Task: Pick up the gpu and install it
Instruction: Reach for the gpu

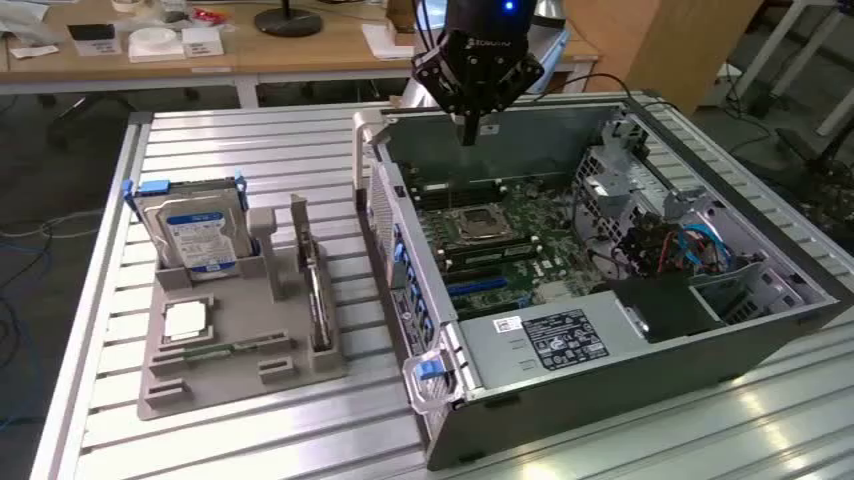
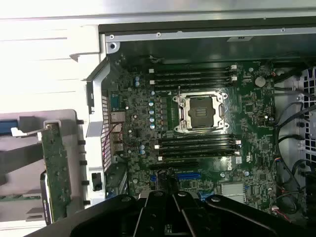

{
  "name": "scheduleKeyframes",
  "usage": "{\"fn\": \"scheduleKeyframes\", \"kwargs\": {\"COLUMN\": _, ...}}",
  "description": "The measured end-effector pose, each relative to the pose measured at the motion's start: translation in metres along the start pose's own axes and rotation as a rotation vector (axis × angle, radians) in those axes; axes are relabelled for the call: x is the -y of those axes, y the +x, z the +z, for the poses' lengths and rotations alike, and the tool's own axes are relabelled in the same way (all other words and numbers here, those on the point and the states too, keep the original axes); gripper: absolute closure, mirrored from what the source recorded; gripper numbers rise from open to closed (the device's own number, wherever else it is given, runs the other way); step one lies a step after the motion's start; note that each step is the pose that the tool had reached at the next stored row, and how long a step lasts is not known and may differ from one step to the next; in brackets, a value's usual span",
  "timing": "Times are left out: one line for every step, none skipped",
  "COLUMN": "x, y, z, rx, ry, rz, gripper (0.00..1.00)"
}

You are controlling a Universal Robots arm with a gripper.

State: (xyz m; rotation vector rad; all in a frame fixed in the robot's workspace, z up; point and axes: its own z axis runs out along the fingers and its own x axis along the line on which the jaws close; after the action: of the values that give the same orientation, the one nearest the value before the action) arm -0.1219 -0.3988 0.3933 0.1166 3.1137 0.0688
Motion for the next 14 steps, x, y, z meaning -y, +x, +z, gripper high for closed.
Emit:
{"fn": "scheduleKeyframes", "kwargs": {"x": 0.0, "y": 0.0, "z": 0.0, "rx": 0.0, "ry": 0.0, "rz": 0.0, "gripper": 0.89}}
{"fn": "scheduleKeyframes", "kwargs": {"x": 0.0, "y": 0.0, "z": 0.0, "rx": 0.0, "ry": 0.0, "rz": 0.0, "gripper": 0.89}}
{"fn": "scheduleKeyframes", "kwargs": {"x": 0.0, "y": 0.0, "z": 0.0, "rx": 0.0, "ry": 0.0, "rz": 0.0, "gripper": 0.89}}
{"fn": "scheduleKeyframes", "kwargs": {"x": 0.0, "y": 0.0, "z": 0.0, "rx": 0.0, "ry": 0.0, "rz": 0.0, "gripper": 0.89}}
{"fn": "scheduleKeyframes", "kwargs": {"x": 0.0, "y": 0.0002, "z": 0.0, "rx": 0.0001, "ry": 0.0, "rz": 0.0, "gripper": 0.89}}
{"fn": "scheduleKeyframes", "kwargs": {"x": 0.0, "y": 0.0005, "z": 0.0001, "rx": 0.0001, "ry": -0.0002, "rz": 0.0, "gripper": 0.89}}
{"fn": "scheduleKeyframes", "kwargs": {"x": 0.0001, "y": 0.001, "z": 0.0001, "rx": 0.0002, "ry": -0.0002, "rz": 0.0, "gripper": 0.89}}
{"fn": "scheduleKeyframes", "kwargs": {"x": 0.0001, "y": 0.0015, "z": 0.0, "rx": 0.0001, "ry": -0.0001, "rz": 0.0, "gripper": 0.89}}
{"fn": "scheduleKeyframes", "kwargs": {"x": 0.0002, "y": 0.002, "z": 0.0001, "rx": 0.0002, "ry": -0.0001, "rz": 0.0, "gripper": 0.89}}
{"fn": "scheduleKeyframes", "kwargs": {"x": 0.0002, "y": 0.0025, "z": 0.0, "rx": 0.0002, "ry": -0.0001, "rz": 0.0, "gripper": 0.89}}
{"fn": "scheduleKeyframes", "kwargs": {"x": 0.0002, "y": 0.0031, "z": 0.0, "rx": 0.0002, "ry": 0.0, "rz": 0.0, "gripper": 0.89}}
{"fn": "scheduleKeyframes", "kwargs": {"x": 0.0003, "y": 0.0036, "z": 0.0, "rx": 0.0002, "ry": -0.0001, "rz": 0.0, "gripper": 0.89}}
{"fn": "scheduleKeyframes", "kwargs": {"x": 0.0003, "y": 0.004, "z": 0.0, "rx": 0.0003, "ry": 0.0, "rz": 0.0, "gripper": 0.89}}
{"fn": "scheduleKeyframes", "kwargs": {"x": 0.0003, "y": 0.0045, "z": 0.0, "rx": 0.0003, "ry": -0.0001, "rz": 0.0, "gripper": 0.89}}
